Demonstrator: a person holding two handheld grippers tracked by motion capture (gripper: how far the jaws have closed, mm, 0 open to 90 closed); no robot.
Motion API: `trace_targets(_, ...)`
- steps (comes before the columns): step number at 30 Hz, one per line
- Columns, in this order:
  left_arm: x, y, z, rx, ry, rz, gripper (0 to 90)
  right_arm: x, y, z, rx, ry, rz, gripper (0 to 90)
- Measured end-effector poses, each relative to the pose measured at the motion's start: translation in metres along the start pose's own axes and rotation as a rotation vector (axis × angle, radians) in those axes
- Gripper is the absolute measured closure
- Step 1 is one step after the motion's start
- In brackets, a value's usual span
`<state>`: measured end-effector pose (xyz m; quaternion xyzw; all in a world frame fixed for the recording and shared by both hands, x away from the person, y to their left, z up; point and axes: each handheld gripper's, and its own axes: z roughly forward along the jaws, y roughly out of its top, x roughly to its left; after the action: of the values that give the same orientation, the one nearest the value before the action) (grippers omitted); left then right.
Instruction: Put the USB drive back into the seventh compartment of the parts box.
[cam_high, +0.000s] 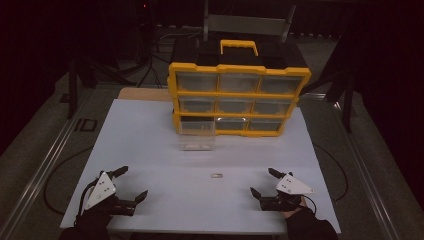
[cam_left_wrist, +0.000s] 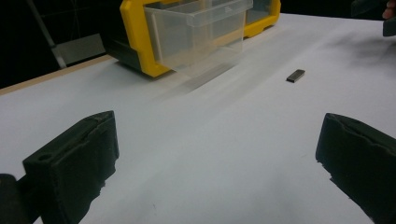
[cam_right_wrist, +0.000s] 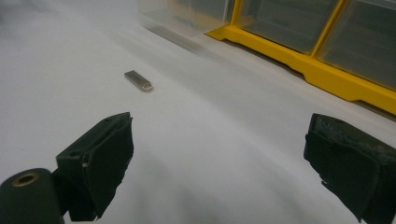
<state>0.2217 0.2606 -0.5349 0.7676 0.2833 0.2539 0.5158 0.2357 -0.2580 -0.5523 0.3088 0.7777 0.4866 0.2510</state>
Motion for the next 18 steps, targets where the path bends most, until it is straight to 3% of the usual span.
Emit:
trace_targets(12,0.0029,-0.0014,-0.0022,-0.002,0.006,-0.011,0.4,0.0018,0.0018,-0.001,0.013,-0.006,-0.009,8.3)
trace_targets(18,0.001,0.0023,-0.0028,0.016,-0.017,-0.001,0.4,0.0046,0.0028,0.0021,0.021,-0.007,-0.031,8.3)
